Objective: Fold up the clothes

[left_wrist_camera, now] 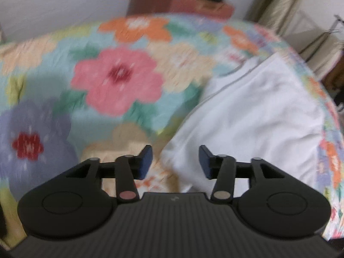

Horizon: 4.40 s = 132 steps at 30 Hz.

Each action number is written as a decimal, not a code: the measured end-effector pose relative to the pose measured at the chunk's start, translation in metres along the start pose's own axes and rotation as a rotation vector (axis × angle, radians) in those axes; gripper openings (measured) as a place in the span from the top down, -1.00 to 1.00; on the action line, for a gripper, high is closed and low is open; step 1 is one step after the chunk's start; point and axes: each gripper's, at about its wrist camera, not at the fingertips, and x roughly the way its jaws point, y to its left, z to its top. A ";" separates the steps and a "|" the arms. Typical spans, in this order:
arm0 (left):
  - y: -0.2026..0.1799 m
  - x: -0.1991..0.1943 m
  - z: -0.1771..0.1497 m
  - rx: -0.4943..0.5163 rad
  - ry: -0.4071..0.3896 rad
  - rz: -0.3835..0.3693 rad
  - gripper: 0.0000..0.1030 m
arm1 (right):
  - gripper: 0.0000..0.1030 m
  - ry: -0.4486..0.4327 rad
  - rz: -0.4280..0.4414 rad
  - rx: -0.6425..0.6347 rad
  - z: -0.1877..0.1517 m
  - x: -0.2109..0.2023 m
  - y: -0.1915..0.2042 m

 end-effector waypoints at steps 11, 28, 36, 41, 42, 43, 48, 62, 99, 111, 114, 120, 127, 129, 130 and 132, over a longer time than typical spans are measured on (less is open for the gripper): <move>-0.064 -0.006 -0.001 0.235 -0.038 -0.134 -0.23 | 0.13 -0.167 -0.076 -0.072 0.051 -0.057 -0.031; -0.111 0.069 0.015 0.268 -0.031 -0.135 -0.37 | -0.02 -0.139 -0.127 -0.132 0.099 -0.017 -0.097; -0.075 0.078 0.053 0.100 -0.185 -0.026 -0.37 | -0.02 -0.235 -0.083 -0.058 0.227 0.038 -0.102; -0.067 0.084 0.054 0.084 -0.167 -0.065 -0.37 | -0.17 -0.313 -0.195 -0.195 0.333 0.083 -0.057; -0.068 0.084 0.053 0.107 -0.162 -0.056 -0.37 | -0.20 -0.324 -0.219 -0.209 0.352 0.093 -0.049; -0.069 0.084 0.053 0.128 -0.159 -0.048 -0.37 | -0.26 -0.327 -0.244 -0.214 0.369 0.103 -0.042; -0.066 0.084 0.050 0.166 -0.149 -0.031 -0.38 | -0.46 -0.193 -0.422 -0.301 0.404 0.159 -0.034; -0.052 0.099 0.045 0.115 -0.103 -0.006 -0.38 | 0.74 -0.256 -0.202 -0.240 0.282 0.111 -0.084; -0.046 0.097 0.038 0.209 0.010 0.206 -0.50 | -0.23 -0.169 -0.097 0.002 0.246 0.064 -0.098; -0.034 0.074 0.033 0.164 0.122 0.177 -0.85 | -0.24 -0.120 -0.043 0.065 0.052 -0.013 -0.049; -0.024 0.080 0.026 0.150 0.159 0.224 -0.96 | -0.24 -0.128 -0.026 0.106 0.034 -0.019 -0.047; 0.000 0.073 0.006 -0.003 0.129 0.056 0.27 | -0.24 -0.133 0.015 0.110 0.022 -0.017 -0.037; -0.013 0.003 -0.009 0.011 -0.096 0.011 0.94 | -0.25 -0.158 0.068 0.215 0.000 0.000 -0.043; -0.008 -0.008 -0.013 0.011 -0.135 0.072 0.91 | -0.25 -0.147 0.099 0.256 -0.006 0.004 -0.048; -0.004 -0.004 -0.015 -0.006 -0.106 0.100 0.89 | -0.25 -0.139 0.108 0.267 -0.007 0.006 -0.049; 0.002 0.012 -0.021 -0.030 0.035 0.129 0.88 | -0.25 -0.123 0.108 0.270 -0.010 0.007 -0.051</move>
